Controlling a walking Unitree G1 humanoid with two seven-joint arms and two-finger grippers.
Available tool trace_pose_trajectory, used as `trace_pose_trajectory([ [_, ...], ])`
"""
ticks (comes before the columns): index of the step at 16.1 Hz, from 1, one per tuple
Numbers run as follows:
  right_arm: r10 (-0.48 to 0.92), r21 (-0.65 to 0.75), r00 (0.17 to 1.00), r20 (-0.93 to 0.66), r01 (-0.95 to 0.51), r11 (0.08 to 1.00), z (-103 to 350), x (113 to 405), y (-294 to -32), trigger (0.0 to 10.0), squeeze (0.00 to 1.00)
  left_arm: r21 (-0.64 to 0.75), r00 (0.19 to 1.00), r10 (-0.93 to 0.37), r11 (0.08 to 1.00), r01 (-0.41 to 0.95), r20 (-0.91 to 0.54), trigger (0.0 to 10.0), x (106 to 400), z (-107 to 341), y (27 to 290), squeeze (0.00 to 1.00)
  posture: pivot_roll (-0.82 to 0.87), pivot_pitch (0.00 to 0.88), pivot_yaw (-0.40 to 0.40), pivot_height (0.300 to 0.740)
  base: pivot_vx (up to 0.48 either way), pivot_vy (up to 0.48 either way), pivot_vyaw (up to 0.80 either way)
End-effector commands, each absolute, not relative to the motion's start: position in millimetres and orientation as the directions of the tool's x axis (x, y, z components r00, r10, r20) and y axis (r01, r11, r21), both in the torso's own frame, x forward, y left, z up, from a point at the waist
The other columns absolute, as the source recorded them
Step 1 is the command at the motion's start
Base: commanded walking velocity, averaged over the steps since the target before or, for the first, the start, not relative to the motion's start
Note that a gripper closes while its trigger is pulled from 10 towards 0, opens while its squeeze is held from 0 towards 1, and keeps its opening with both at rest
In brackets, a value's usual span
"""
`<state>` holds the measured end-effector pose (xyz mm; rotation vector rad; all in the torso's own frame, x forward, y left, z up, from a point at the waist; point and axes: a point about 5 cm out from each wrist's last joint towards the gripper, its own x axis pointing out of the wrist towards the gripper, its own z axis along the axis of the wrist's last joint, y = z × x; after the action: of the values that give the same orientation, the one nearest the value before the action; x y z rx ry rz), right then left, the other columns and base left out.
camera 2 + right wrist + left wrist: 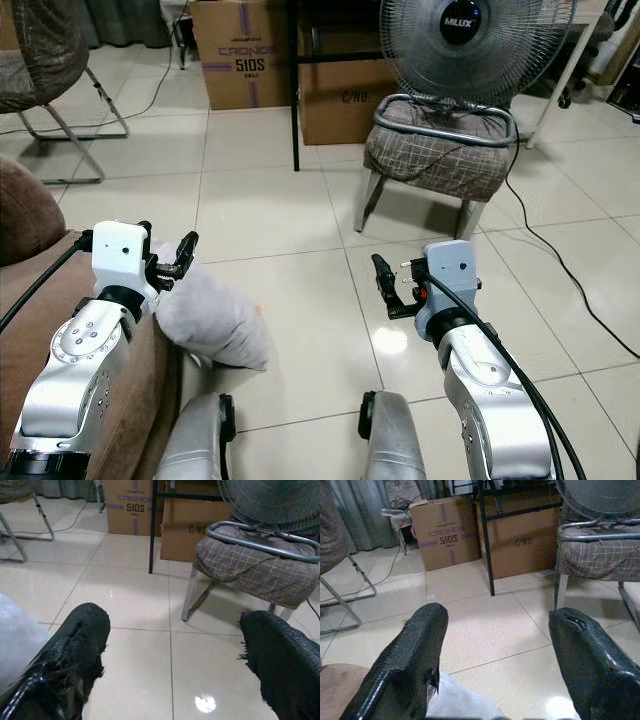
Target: Move the pillow to the sofa from floor
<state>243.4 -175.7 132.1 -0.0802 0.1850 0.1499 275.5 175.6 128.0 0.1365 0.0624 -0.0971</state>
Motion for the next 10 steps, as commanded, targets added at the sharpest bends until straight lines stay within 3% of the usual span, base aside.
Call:
trace_pose_trajectory([
  [1,0.150,-0.071,0.974,-0.171,-0.164,0.984,136.3,246.8,-175.2,10.0,0.00,0.130,0.994,-0.084,0.987,0.092,-0.066,10.0,276.8,127.4,176.5,0.09,-0.02,0.000,0.018,0.585,0.319,0.000,0.00],
  [10,0.159,-0.129,0.969,-0.190,-0.186,0.974,138.8,254.4,-178.0,10.0,0.00,0.111,0.997,-0.041,0.993,0.048,-0.072,10.0,278.5,124.8,184.8,0.09,-0.03,0.000,0.013,0.585,0.327,0.000,0.00],
])
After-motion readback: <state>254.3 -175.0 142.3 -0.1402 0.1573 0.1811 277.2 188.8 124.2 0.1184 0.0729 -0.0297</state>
